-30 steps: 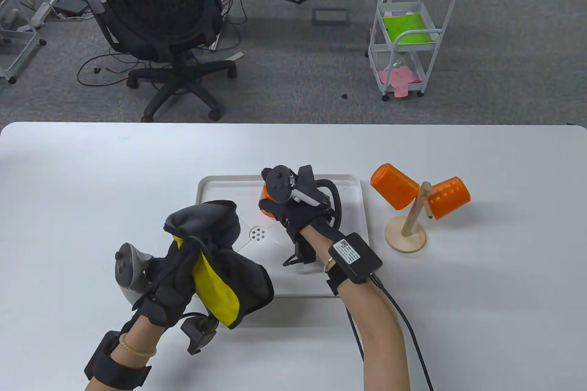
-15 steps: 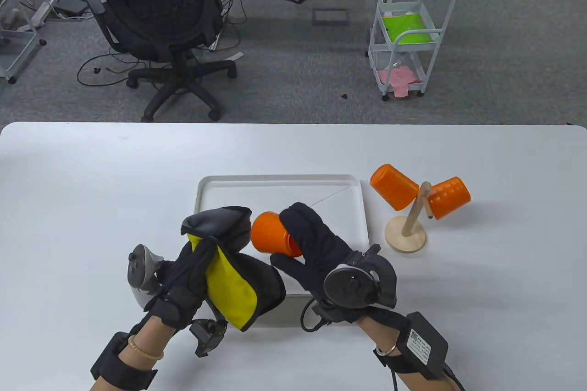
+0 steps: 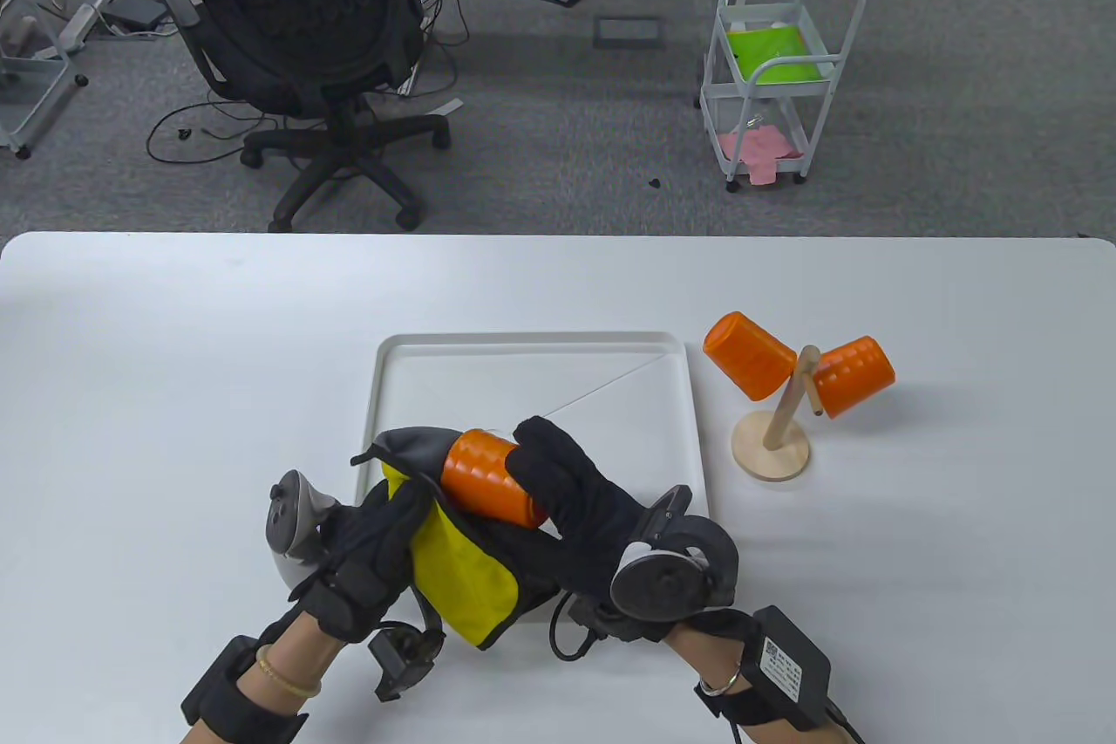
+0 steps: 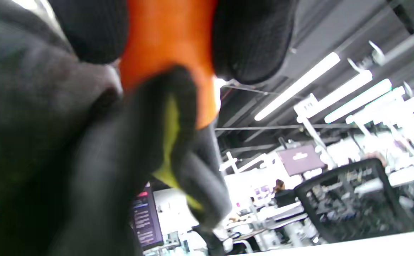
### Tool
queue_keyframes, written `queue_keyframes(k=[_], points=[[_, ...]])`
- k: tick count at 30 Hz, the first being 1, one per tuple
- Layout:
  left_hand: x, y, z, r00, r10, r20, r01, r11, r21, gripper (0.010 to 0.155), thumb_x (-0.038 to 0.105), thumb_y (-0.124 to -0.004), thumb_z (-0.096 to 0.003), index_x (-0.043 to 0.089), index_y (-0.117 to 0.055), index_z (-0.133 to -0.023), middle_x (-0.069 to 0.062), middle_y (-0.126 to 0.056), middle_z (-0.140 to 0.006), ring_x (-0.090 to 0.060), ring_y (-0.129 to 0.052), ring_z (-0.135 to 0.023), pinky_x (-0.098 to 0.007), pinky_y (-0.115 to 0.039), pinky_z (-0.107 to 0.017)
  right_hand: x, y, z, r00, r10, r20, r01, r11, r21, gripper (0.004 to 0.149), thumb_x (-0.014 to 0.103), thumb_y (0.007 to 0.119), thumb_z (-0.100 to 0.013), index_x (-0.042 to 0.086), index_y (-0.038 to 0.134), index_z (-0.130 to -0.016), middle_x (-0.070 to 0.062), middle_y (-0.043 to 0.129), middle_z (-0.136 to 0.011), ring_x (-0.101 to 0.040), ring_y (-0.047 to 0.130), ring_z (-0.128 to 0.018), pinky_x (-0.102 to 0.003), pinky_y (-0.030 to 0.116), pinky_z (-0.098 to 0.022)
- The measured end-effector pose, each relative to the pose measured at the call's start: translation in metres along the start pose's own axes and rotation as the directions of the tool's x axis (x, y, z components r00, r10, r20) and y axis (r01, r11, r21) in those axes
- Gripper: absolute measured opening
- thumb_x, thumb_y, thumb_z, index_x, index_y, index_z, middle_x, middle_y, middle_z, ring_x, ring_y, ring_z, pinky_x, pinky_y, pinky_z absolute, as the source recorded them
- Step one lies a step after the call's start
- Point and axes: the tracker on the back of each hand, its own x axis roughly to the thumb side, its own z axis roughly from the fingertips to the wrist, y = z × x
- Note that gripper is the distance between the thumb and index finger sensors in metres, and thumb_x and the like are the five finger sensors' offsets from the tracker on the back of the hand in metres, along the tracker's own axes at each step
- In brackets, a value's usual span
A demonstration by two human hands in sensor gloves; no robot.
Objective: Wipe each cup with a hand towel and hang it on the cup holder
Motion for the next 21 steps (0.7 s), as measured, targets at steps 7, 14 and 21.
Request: queue_keyframes(k=[7, 14, 21], points=[[0.026, -0.021, 0.002, 0.734, -0.631, 0.25, 0.659, 0.751, -0.037, 0.072, 0.059, -0.061, -0.0643, 0.02, -0.03, -0.117, 0.0, -0.048, -0.128, -0.018, -0.049, -0.118, -0.05, -0.056, -0.079, -0.021, -0.003, -0.001, 0.864, -0.469, -0.184, 0.48, 0.877, 0.019, 0.079, 0.059, 0.065, -0.055, 0.016, 0.034, -0.113, -0.031, 0.064, -0.099, -0.034, 0.094, -0.061, -0.035, 0.09, -0.041], [0.03, -0.044, 0.005, 0.476, -0.797, 0.371, 0.872, 0.483, -0.079, 0.07, 0.059, -0.064, -0.0617, 0.021, -0.039, -0.115, 0.004, -0.057, -0.126, -0.012, -0.054, -0.115, -0.051, -0.05, -0.081, -0.022, 0.007, -0.002, 0.789, -0.544, -0.285, 0.59, 0.801, 0.105, 0.084, 0.066, 0.057, -0.054, 0.004, 0.046, -0.11, -0.029, 0.08, -0.079, -0.03, 0.097, -0.039, -0.033, 0.087, -0.023], [0.023, -0.04, 0.001, 0.75, -0.609, 0.259, 0.658, 0.73, -0.188, 0.068, 0.058, -0.065, -0.0618, 0.02, -0.045, -0.115, 0.003, -0.063, -0.123, -0.012, -0.057, -0.113, -0.054, -0.055, -0.077, -0.007, 0.004, -0.002, 0.893, -0.402, -0.201, 0.435, 0.885, 0.165, 0.085, 0.065, 0.058, -0.053, 0.004, 0.042, -0.11, -0.029, 0.077, -0.085, -0.032, 0.096, -0.043, -0.035, 0.087, -0.026]])
